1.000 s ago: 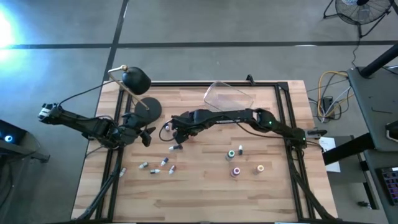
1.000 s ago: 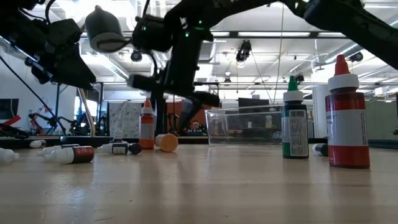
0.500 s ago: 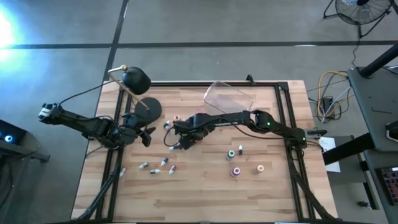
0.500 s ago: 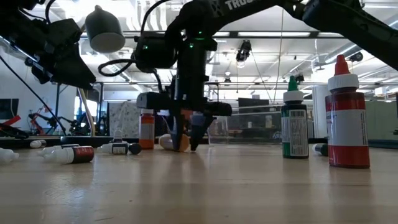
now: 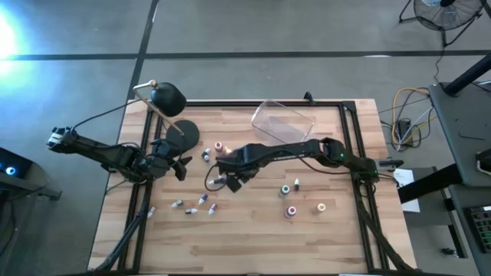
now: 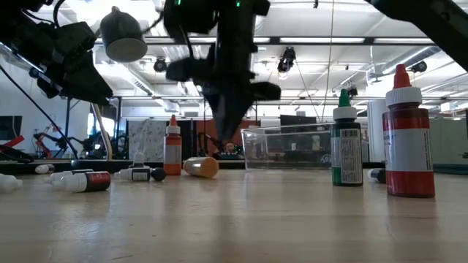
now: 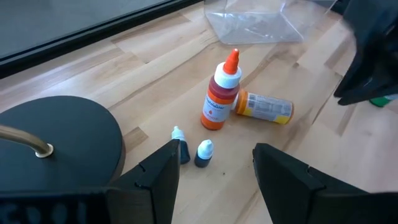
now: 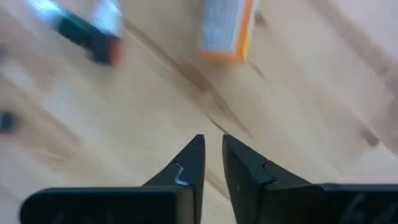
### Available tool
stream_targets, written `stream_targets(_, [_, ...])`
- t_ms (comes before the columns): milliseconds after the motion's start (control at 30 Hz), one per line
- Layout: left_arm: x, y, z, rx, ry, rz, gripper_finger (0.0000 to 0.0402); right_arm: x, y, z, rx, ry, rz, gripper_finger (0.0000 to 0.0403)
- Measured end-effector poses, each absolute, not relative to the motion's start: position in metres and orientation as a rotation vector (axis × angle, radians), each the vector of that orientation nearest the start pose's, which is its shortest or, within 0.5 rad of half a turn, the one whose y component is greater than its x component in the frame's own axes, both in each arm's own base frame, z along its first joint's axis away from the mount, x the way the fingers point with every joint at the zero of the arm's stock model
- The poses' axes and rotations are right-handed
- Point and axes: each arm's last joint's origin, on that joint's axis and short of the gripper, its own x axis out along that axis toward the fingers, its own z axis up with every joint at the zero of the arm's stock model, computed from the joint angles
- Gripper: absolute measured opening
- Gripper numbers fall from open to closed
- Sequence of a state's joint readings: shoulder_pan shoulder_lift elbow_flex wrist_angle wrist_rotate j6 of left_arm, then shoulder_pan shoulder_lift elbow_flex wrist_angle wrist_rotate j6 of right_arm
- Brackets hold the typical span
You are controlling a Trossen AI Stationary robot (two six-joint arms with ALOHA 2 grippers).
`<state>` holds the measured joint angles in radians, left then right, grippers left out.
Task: Pick & Place food coloring
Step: Adjust the large left yellow food coloring bottle
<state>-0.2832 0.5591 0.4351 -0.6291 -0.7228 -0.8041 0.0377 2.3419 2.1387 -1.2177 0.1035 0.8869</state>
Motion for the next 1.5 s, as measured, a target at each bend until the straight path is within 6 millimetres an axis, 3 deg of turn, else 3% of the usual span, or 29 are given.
stream_targets(133, [0.113, -0.013, 0.212, -0.38, 0.454, 0.642, 0.0177, 0.478, -0.001, 0.224, 0.675, 1.139, -0.624, 0.01])
stream_targets(267, [0.113, -0.013, 0.212, -0.379, 0.454, 0.642, 0.0177, 0.485, -0.014, 0.225, 0.677, 1.069, -0.602, 0.0166])
stream_targets(433, [0.113, -0.013, 0.212, -0.39, 0.451, 0.644, 0.0177, 0.484, -0.025, 0.208, 0.651, 1.087, -0.659, 0.023])
stream_targets(633, [0.113, -0.013, 0.212, -0.403, 0.447, 0.647, 0.0177, 0.49, -0.03, 0.187, 0.6, 1.085, -0.631, 0.0261])
stream_targets(833, [0.113, -0.013, 0.212, -0.408, 0.445, 0.648, 0.0177, 0.493, -0.031, 0.167, 0.585, 1.127, -0.646, 0.0254])
stream_targets(1033, [0.113, -0.013, 0.212, -0.412, 0.444, 0.649, 0.0177, 0.491, -0.035, 0.15, 0.58, 1.154, -0.664, 0.0219])
stream_targets(1333, [0.113, -0.013, 0.212, -0.427, 0.439, 0.654, 0.0177, 0.487, -0.031, 0.15, 0.645, 1.221, -0.593, 0.0116])
stream_targets(1500, [0.113, -0.013, 0.212, -0.429, 0.438, 0.654, 0.0177, 0.485, -0.019, 0.156, 0.682, 1.283, -0.549, 0.0106])
